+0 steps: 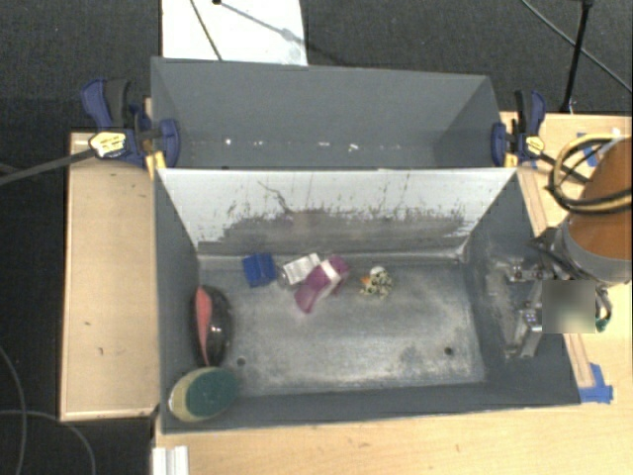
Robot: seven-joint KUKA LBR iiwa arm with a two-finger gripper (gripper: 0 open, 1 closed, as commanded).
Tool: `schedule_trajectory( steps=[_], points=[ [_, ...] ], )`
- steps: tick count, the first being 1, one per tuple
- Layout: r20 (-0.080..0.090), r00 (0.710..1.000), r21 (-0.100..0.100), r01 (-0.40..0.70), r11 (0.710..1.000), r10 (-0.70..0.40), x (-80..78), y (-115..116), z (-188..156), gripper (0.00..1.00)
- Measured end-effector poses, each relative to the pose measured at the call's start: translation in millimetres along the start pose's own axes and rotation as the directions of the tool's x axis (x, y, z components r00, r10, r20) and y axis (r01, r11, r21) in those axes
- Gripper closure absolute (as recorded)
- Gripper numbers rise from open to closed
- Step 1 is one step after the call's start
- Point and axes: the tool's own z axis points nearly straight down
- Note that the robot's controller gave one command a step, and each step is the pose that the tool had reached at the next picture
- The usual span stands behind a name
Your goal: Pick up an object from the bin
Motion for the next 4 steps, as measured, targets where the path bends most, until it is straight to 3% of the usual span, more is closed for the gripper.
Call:
schedule_trajectory(
  steps=[1,2,3,4],
  points=[
    [0.008,0.995,-0.001,0.098,0.995,-0.098,-86.9,49.0,92.9,0.0],
    [0.005,0.991,-0.003,0.131,0.991,-0.131,-91.3,121.6,115.1,0.0],
    [0.006,0.992,0.002,0.129,0.992,-0.129,-91.5,116.0,113.7,1.0],
    [0.006,0.991,0.002,0.132,0.991,-0.132,-91.5,116.0,113.8,0.0]
  ],
)
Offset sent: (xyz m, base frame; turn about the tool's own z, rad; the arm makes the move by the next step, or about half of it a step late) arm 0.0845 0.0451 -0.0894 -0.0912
